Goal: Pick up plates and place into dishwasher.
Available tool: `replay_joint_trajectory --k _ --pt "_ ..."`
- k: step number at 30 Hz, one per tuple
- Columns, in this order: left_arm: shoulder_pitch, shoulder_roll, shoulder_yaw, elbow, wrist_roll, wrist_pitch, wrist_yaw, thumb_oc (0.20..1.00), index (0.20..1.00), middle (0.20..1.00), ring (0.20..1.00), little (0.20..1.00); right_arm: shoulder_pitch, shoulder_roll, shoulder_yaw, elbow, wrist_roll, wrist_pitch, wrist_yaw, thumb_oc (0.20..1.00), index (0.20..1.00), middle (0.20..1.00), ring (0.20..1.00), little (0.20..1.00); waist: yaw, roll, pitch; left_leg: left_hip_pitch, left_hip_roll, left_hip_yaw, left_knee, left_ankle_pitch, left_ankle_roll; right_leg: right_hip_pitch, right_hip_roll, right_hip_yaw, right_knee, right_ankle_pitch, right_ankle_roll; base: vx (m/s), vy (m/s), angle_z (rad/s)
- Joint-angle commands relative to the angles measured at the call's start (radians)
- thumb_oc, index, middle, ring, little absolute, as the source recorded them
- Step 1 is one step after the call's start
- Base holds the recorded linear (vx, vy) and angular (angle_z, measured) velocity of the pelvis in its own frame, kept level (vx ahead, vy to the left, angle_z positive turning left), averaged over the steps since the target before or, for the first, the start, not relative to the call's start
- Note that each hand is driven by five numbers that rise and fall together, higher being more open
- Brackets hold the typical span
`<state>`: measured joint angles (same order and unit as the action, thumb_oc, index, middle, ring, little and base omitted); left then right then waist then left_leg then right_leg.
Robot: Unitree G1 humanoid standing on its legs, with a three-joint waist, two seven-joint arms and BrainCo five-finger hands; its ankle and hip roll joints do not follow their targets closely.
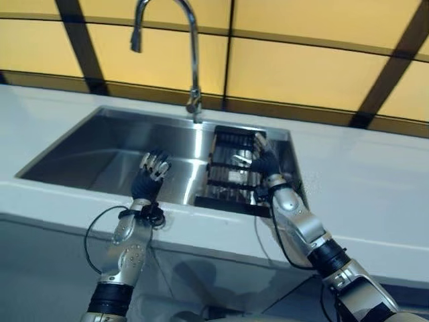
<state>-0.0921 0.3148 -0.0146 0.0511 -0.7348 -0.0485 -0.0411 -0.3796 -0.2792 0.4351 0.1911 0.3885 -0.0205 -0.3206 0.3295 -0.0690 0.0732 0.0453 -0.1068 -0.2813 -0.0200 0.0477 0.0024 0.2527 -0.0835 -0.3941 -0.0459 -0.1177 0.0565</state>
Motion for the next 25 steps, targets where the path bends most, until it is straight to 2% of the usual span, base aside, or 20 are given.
replay_joint_trajectory --k 1,13,25 --pt "0.072 0.029 0.004 0.063 0.036 0.015 -0.01 1.0 1.0 1.0 1.0 1.0 0.043 0.036 -0.028 0.003 0.047 -0.05 -0.018 1.0 1.0 1.0 1.0 1.0 -0.005 0.024 -0.052 0.0 0.074 0.019 -0.027 -0.042 -0.031 -0.082 -0.006 -0.017 0.054 0.019 -0.013 -0.06 -0.017 0.12" --pt "0.073 0.026 0.002 0.057 0.046 0.007 -0.026 1.0 1.0 1.0 1.0 1.0 0.101 0.043 -0.049 0.04 0.036 -0.048 0.011 1.0 1.0 1.0 1.0 1.0 -0.06 0.063 -0.05 -0.011 0.083 0.074 -0.018 -0.041 -0.031 -0.099 -0.014 0.021 0.048 0.031 -0.003 -0.03 -0.005 -0.01" --pt "0.041 0.024 -0.018 0.065 0.037 0.023 -0.026 1.0 1.0 1.0 1.0 1.0 0.119 0.04 -0.066 0.025 0.031 -0.049 0.051 1.0 1.0 1.0 1.0 1.0 -0.11 0.081 -0.047 -0.005 0.095 0.128 -0.017 -0.046 -0.035 -0.107 -0.011 0.057 0.034 0.041 0.0 0.0 -0.014 -0.08"
